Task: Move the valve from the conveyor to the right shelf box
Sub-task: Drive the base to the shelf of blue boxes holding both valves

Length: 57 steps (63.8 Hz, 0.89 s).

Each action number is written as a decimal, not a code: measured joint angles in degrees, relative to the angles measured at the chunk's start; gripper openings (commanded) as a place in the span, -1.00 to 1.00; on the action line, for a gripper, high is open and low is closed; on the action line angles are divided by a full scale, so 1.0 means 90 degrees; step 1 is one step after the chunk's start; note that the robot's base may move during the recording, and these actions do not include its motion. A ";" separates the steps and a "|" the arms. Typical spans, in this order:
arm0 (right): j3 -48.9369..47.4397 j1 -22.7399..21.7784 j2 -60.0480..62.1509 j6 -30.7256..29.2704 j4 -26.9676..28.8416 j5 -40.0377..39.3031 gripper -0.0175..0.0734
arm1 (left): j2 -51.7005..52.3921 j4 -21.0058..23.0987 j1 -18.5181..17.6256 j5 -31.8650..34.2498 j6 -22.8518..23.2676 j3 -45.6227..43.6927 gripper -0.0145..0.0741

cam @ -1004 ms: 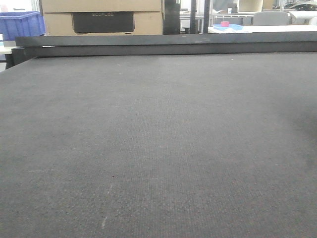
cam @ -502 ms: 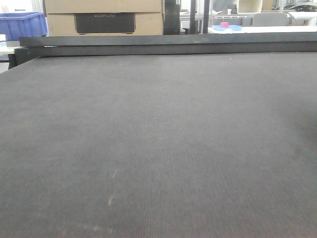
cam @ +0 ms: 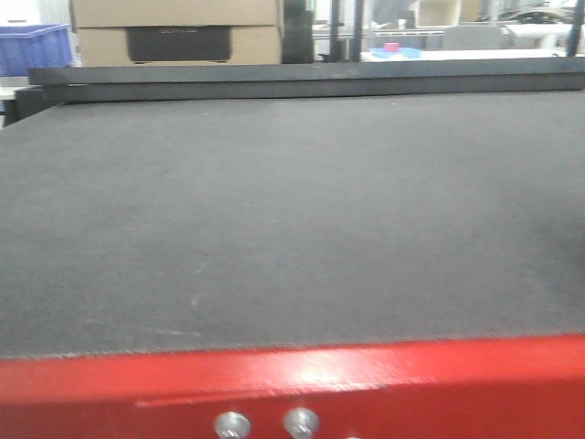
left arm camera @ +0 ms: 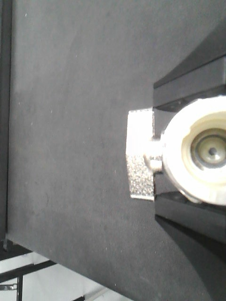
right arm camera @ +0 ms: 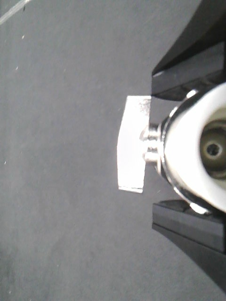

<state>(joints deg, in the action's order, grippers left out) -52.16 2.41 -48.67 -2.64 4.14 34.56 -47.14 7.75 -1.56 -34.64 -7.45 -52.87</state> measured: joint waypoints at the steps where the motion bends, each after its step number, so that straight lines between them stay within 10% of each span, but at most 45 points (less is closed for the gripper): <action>1: 0.0000 0.0000 0.0000 0.0000 0.0000 0.0000 -0.98 | 0.0000 0.0000 0.0000 0.0000 0.0000 0.0000 -0.92; 57: 0.0000 0.0000 0.0000 0.0000 0.0001 0.0000 -0.98 | 0.0000 0.0000 0.0000 0.0025 0.0000 0.0000 -0.92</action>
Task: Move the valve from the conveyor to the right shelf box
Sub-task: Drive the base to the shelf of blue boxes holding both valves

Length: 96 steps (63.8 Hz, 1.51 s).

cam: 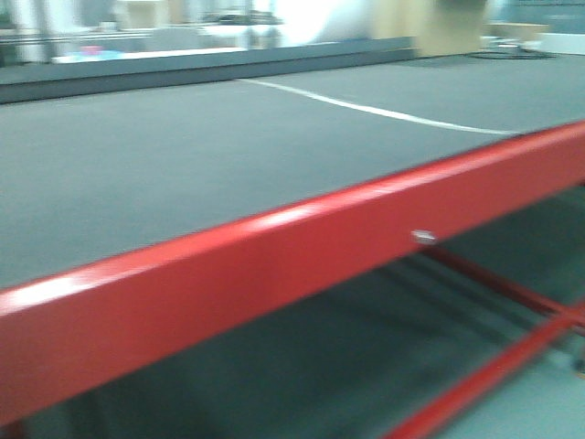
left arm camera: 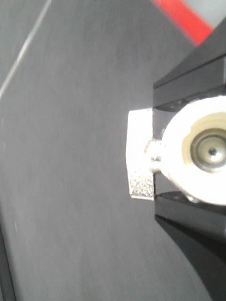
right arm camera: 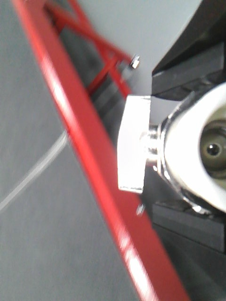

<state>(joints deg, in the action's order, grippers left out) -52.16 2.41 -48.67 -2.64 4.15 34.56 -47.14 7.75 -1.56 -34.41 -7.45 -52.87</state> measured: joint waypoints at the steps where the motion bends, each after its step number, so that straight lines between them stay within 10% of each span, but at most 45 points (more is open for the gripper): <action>1: 0.0000 0.0000 0.0000 0.0000 0.0000 0.0000 -0.98 | 0.0000 0.0000 0.0000 0.0000 0.0000 0.0000 -0.92; 96: 0.0000 0.0000 0.0000 0.0000 0.0000 0.0000 -0.98 | 0.0000 0.0000 0.0000 0.0000 0.0000 0.0000 -0.92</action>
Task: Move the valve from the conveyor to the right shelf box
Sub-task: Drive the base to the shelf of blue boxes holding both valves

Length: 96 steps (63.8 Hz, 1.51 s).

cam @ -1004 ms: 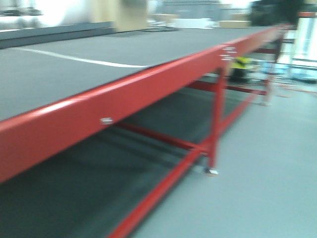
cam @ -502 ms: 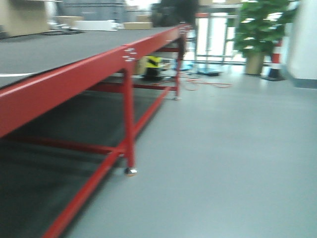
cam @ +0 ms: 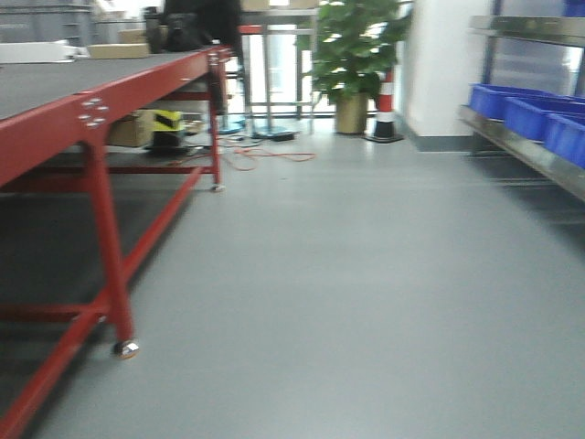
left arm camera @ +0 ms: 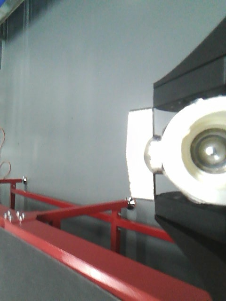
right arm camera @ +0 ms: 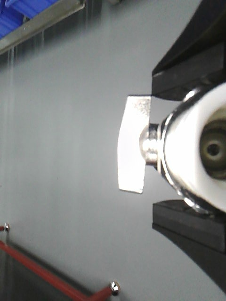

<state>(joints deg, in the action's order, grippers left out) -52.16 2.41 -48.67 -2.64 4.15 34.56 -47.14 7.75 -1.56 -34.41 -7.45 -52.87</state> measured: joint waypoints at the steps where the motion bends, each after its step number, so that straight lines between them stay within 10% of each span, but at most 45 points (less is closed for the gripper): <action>1: 0.0000 0.0000 0.0000 0.0000 0.0000 0.0000 -0.98 | 0.0000 0.0000 0.0000 0.0000 0.0000 0.0000 -0.92; 96: 0.0000 0.0000 0.0000 0.0000 0.0013 0.0000 -0.98 | 0.0000 -0.0012 0.0000 0.0000 0.0000 0.0000 -0.92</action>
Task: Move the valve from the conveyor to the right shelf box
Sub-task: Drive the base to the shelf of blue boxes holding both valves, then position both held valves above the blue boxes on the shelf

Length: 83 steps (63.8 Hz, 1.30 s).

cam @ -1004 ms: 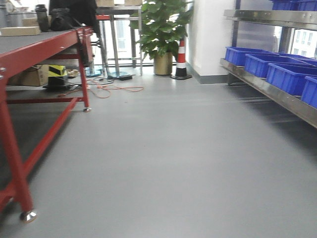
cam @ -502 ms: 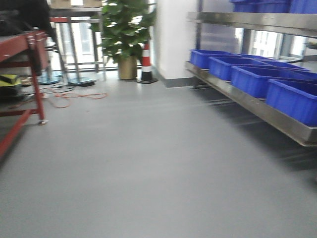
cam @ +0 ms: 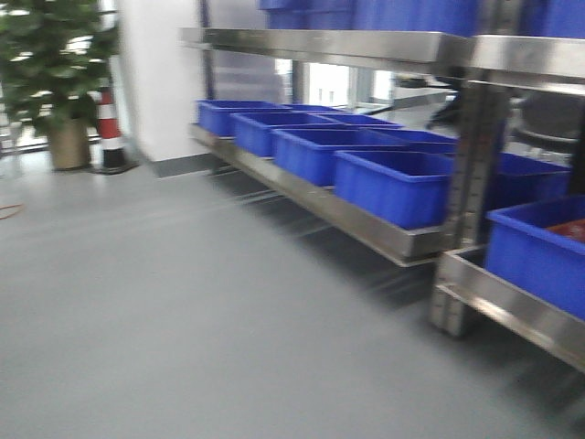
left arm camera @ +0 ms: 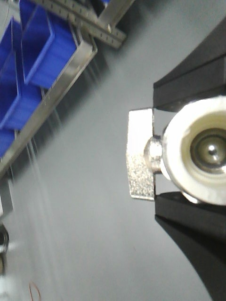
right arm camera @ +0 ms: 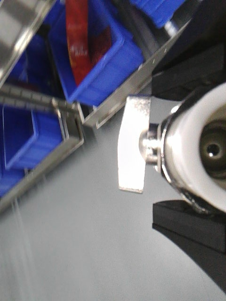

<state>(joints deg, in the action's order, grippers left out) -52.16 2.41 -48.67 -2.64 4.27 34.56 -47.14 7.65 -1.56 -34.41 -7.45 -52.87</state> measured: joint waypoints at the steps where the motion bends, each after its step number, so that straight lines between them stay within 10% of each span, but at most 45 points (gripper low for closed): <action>1: 0.0000 0.0000 0.0000 0.0000 0.0000 0.0000 -0.98 | 0.0000 0.0000 0.0000 0.0000 0.0000 0.0000 -0.92; 83: 0.0010 0.0000 0.0000 0.0000 0.0000 0.0000 -0.98 | 0.0000 0.0000 0.0000 0.0014 0.0000 0.0000 -0.92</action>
<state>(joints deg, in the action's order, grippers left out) -52.07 2.41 -48.67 -2.64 4.27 34.56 -47.14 7.65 -1.56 -34.29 -7.45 -52.87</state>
